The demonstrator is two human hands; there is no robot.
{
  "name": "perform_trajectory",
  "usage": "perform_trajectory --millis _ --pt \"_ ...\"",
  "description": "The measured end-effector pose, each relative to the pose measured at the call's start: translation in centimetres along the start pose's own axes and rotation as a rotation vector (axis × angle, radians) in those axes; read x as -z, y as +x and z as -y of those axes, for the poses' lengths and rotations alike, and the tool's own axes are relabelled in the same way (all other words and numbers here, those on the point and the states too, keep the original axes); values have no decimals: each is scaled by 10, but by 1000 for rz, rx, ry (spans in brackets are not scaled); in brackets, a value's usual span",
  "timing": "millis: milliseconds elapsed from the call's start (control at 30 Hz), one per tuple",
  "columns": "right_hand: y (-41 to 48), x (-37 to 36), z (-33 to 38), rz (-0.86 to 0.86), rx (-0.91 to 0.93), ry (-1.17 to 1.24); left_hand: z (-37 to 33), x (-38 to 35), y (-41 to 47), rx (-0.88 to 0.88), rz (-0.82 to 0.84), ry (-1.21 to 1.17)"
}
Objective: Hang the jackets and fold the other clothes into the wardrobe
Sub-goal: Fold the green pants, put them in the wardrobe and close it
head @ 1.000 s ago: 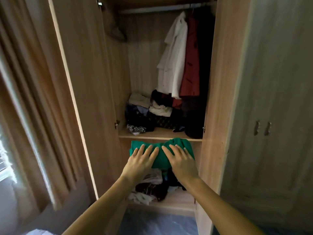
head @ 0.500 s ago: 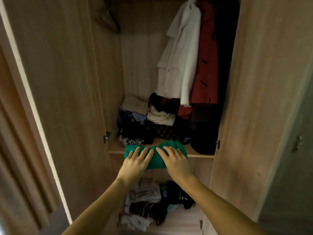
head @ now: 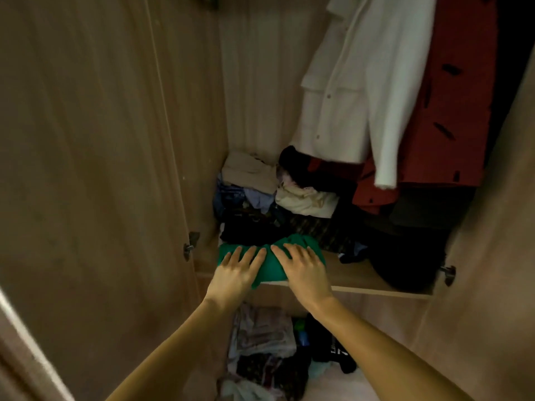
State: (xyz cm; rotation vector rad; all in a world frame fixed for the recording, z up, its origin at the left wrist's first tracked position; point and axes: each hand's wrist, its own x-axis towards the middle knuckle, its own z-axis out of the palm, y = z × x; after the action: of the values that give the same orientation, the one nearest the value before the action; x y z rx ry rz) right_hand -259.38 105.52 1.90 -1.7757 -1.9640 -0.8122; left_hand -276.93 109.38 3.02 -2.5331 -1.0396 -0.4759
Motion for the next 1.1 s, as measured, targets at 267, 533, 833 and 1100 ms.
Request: perform_trajectory --millis 267,533,833,1100 --pt "137 -95 -34 -134 -56 136 83 -60 124 140 -164 183" --pt "130 -225 -21 613 -195 294 101 -192 139 333 351 162" --pt "132 -168 -36 423 -228 385 83 -128 131 402 256 -1" --pt "66 -60 6 173 -170 453 37 -19 28 407 0 -266"
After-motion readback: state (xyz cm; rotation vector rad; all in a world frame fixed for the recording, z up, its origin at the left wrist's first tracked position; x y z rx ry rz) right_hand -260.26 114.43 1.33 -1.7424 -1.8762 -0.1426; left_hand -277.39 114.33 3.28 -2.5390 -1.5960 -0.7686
